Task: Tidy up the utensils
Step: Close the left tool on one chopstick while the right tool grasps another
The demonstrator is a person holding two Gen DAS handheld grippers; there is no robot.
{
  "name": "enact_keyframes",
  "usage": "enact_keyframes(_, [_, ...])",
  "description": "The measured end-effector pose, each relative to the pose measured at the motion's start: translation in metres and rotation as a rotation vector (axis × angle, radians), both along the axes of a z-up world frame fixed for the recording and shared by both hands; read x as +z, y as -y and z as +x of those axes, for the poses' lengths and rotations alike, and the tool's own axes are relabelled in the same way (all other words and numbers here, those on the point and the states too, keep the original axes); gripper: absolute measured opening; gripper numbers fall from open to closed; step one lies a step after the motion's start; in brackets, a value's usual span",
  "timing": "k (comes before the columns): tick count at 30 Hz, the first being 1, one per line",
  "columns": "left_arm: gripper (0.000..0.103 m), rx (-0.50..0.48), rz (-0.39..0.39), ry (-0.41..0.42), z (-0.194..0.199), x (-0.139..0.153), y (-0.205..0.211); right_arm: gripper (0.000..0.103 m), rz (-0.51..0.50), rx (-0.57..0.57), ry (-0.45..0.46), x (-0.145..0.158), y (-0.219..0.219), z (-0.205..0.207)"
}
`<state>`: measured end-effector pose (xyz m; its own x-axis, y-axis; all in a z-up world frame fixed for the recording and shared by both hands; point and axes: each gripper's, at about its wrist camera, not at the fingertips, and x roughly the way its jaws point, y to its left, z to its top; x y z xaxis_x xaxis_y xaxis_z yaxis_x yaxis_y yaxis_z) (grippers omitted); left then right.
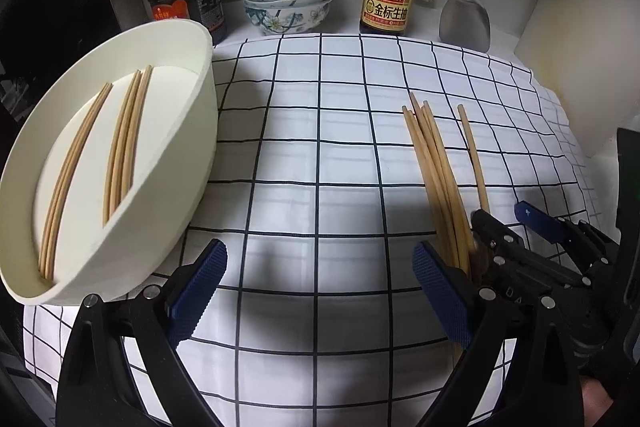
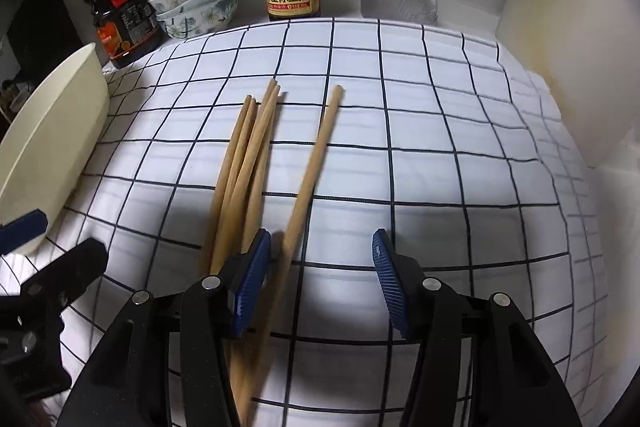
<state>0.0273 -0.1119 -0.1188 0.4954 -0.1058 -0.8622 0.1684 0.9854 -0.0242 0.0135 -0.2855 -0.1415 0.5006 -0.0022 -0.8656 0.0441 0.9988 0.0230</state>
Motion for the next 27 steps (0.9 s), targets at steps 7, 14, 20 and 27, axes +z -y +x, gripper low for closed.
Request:
enact_keyframes(7, [0.092,-0.002,-0.002,-0.009,0.004,-0.013,0.014,0.051,-0.005,-0.013,0.013,0.000,0.014,-0.012])
enact_keyframes(14, [0.092,-0.016,0.006,-0.005,0.009,-0.021,0.031,0.051,-0.010,-0.045,0.017,0.001,0.035,-0.026])
enact_keyframes(20, [0.092,-0.024,0.001,-0.021,0.010,-0.029,0.037,0.051,-0.003,-0.067,0.024,0.002,0.045,-0.034])
enact_keyframes(27, [0.093,-0.022,0.017,-0.002,0.008,-0.033,0.040,0.051,0.005,-0.072,0.030,0.004,0.048,-0.038])
